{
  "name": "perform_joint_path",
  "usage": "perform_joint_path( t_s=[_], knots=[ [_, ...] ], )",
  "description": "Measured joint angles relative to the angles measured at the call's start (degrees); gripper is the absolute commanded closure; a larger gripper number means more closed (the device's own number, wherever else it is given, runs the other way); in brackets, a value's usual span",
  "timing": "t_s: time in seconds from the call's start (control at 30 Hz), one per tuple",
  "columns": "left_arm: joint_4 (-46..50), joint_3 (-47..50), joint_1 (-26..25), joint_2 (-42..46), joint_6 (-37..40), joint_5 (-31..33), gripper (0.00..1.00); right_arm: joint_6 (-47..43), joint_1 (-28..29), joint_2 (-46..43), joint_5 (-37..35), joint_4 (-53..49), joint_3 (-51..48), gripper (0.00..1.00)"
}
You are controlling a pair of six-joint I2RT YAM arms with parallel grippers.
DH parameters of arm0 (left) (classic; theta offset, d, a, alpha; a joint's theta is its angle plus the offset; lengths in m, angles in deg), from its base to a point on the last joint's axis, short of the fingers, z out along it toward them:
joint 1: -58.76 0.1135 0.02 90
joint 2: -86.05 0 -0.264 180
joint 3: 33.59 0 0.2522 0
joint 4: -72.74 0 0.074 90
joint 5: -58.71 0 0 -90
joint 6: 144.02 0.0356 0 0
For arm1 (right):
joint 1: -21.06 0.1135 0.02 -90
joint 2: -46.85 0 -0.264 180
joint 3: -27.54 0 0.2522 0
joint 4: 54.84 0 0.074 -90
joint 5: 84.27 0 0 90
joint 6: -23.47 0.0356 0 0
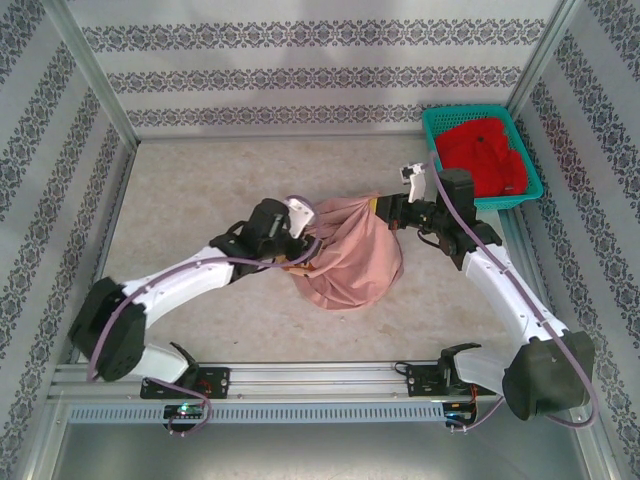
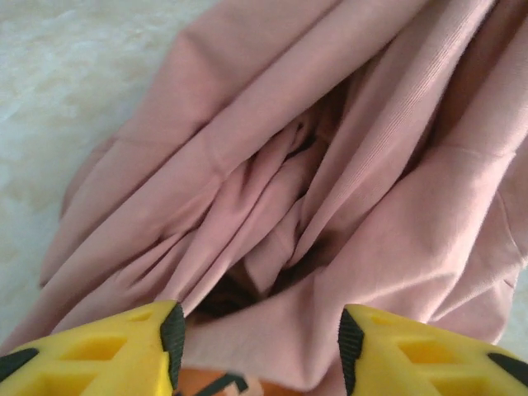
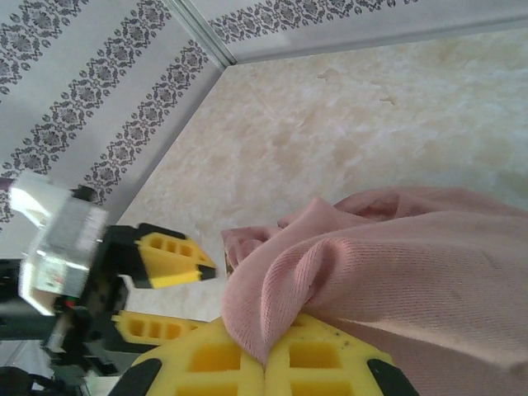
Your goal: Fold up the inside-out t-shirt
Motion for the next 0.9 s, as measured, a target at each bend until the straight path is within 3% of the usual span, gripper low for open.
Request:
perform_joint_path(
  t_s=[0.13, 0.2, 0.27, 0.37, 0.4, 0.47, 0.57, 0.77, 0.9],
  knots=[
    [-0.2, -4.9, 0.0, -8.7, 5.8, 2.1, 0.42, -0.1, 0.0, 0.0, 0.0, -0.1, 0.0, 1.0],
    [-0.2, -7.2, 0.0, -12.7, 7.8, 3.7, 0.46, -0.2, 0.0, 0.0, 0.0, -0.5, 0.0, 1.0],
    [-0.2, -9.2, 0.1, -16.0, 9.0, 4.6, 0.6, -0.4, 0.0, 0.0, 0.0, -0.8, 0.0, 1.0],
    [-0.1, -11.3, 0.1, -18.9, 10.0, 4.7, 0.94, -0.9, -0.1, 0.0, 0.0, -1.2, 0.0, 1.0],
    [-0.1, -11.4, 0.2, -18.9, 10.0, 4.5, 1.0, -1.3, -0.3, 0.0, -0.1, -1.5, 0.0, 1.0],
    [0.1, -11.4, 0.6, -17.4, 9.3, 3.0, 1.0, -2.3, -0.9, -0.4, -0.7, -2.7, 0.0, 1.0],
    [-0.2, -9.6, 3.1, -10.1, 3.9, -3.8, 1.0, -3.5, -2.5, -1.7, -2.5, -4.9, 0.4, 1.0],
    [-12.9, -3.7, 16.5, 12.5, -18.9, -22.4, 1.0, -2.8, -6.8, -4.6, -5.9, -6.6, 4.9, 1.0],
    [-20.4, -3.4, 22.3, 15.5, -34.5, -31.8, 1.0, -2.8, -7.2, -4.6, -8.1, -8.3, 9.5, 1.0]
  ],
)
